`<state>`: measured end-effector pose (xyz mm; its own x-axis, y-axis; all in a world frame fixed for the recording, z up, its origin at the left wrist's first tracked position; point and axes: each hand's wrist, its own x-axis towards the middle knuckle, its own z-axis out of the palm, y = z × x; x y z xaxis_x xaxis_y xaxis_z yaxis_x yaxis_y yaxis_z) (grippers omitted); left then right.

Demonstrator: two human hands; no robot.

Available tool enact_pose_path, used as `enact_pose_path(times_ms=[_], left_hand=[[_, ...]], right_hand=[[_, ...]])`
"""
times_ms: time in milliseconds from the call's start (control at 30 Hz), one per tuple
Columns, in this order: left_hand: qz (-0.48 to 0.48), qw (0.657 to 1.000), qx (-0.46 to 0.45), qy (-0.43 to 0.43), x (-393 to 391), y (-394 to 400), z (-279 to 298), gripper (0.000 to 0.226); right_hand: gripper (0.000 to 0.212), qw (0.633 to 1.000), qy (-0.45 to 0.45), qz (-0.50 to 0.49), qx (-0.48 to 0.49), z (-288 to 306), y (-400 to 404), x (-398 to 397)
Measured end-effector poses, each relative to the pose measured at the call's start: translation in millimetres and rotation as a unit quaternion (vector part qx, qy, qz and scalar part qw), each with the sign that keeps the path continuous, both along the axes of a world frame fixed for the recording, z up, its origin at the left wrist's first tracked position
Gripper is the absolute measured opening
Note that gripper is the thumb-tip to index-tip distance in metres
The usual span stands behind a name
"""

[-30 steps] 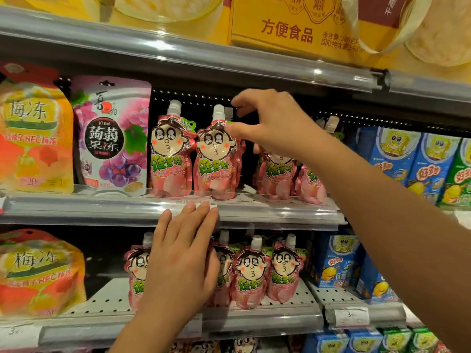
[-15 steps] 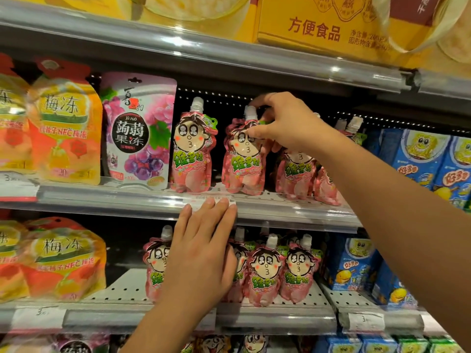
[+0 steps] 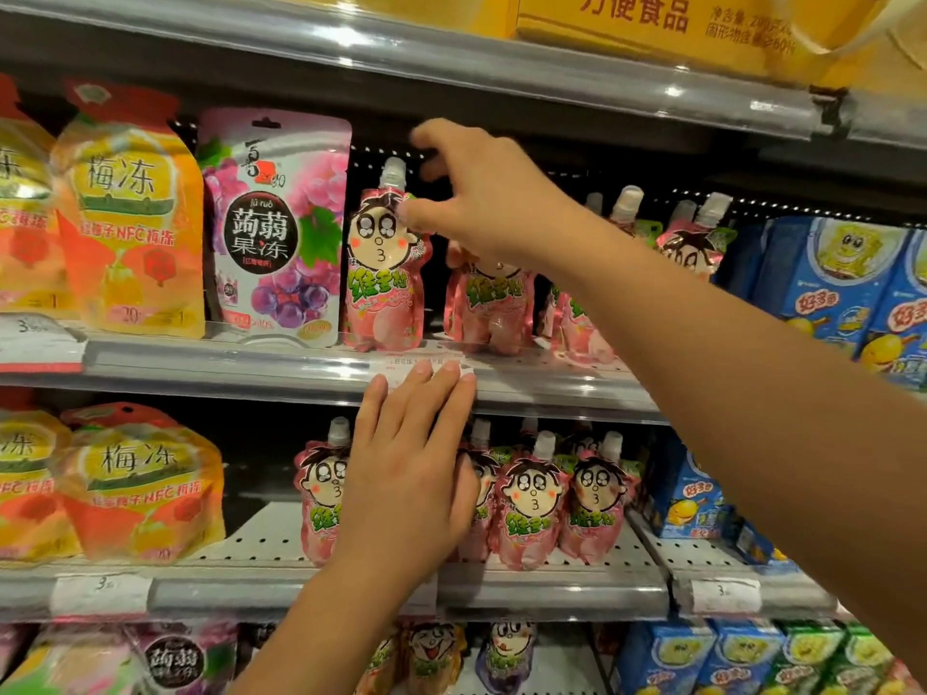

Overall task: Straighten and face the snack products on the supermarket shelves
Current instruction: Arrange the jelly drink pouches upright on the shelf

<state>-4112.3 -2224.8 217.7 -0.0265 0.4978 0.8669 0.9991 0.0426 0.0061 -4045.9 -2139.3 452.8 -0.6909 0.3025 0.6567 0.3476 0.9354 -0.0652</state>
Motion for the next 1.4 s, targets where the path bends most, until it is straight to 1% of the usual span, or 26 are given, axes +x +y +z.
enact_pose_path(times_ms=[67, 133, 267, 367, 500, 600, 700, 733, 767, 833, 867, 933, 1000, 1033, 1067, 1100, 1133, 1167, 1233, 1333, 1400], left_hand=[[-0.003, 1.000, -0.002, 0.002, 0, -1, -1, 0.066], [-0.005, 1.000, 0.000, 0.002, -1, -2, -1, 0.065], [-0.007, 1.000, 0.002, 0.001, -1, -2, 0, 0.065], [-0.006, 1.000, 0.003, -0.004, 0, -2, 0, 0.065], [-0.004, 1.000, 0.009, -0.010, 2, -2, 1, 0.064], [0.000, 1.000, 0.012, -0.011, 2, -1, 1, 0.065], [0.004, 1.000, 0.008, -0.008, 1, -1, 0, 0.065], [0.003, 1.000, 0.003, -0.006, 0, -2, 1, 0.065], [0.001, 1.000, -0.002, -0.003, -1, -2, 1, 0.066], [-0.001, 1.000, -0.014, 0.005, -3, -4, 1, 0.067], [-0.003, 1.000, -0.018, 0.008, -3, -5, 1, 0.067], [-0.006, 1.000, -0.018, 0.011, -5, -6, -1, 0.068], [-0.011, 1.000, -0.019, 0.014, -6, -7, -1, 0.069], [-0.017, 1.000, -0.020, 0.015, -6, -7, -1, 0.069], [-0.026, 0.999, -0.022, 0.015, -7, -8, -1, 0.068], [-0.037, 0.999, -0.022, 0.014, -7, -10, -2, 0.066], [-0.048, 0.999, -0.021, 0.012, -8, -12, -4, 0.064], [-0.060, 0.998, -0.018, 0.007, -9, -16, -8, 0.060], [-0.078, 0.997, -0.002, -0.003, -13, -27, -22, 0.051], [-0.079, 0.996, 0.026, -0.020, -23, -48, -60, 0.040], [-0.065, 0.996, 0.018, -0.061, -31, -64, -93, 0.037]], right_hand=[[0.071, 0.997, -0.004, 0.015, -0.073, -1, 1, -14], [0.070, 0.993, 0.003, 0.035, -0.114, -1, 5, -21], [0.053, 0.993, 0.016, 0.038, -0.115, 3, 10, -18], [0.055, 0.990, 0.031, 0.026, -0.135, 1, 17, -11], [0.042, 0.987, 0.052, 0.016, -0.150, -2, 25, -3], [0.043, 0.991, 0.048, -0.002, -0.123, -3, 25, -1], [0.050, 0.997, 0.027, -0.049, -0.048, -8, 22, -1], [0.051, 0.998, 0.019, -0.055, -0.040, -10, 21, 0], [0.046, 0.998, 0.008, -0.053, -0.041, -12, 19, 2], [0.023, 0.997, -0.013, -0.058, -0.046, -18, 15, 9], [0.021, 0.997, -0.017, -0.071, -0.030, -22, 12, 13], [0.027, 0.995, -0.009, -0.093, 0.027, -31, 4, 25], [0.025, 0.989, 0.046, -0.104, 0.096, -47, -1, 41], [0.030, 0.984, 0.088, -0.084, 0.127, -59, -5, 50], [0.034, 0.979, 0.140, -0.040, 0.142, -72, -8, 59], [0.032, 0.973, 0.180, 0.010, 0.146, -88, -13, 69], [0.026, 0.968, 0.199, 0.053, 0.144, -107, -17, 79], [0.019, 0.968, 0.197, 0.078, 0.131, -128, -23, 89], [0.013, 0.976, 0.182, 0.085, 0.088, -175, -28, 106], [0.019, 0.991, 0.122, 0.051, 0.036, -256, -29, 120], [0.021, 0.996, 0.082, 0.017, 0.017, -308, -26, 121]])
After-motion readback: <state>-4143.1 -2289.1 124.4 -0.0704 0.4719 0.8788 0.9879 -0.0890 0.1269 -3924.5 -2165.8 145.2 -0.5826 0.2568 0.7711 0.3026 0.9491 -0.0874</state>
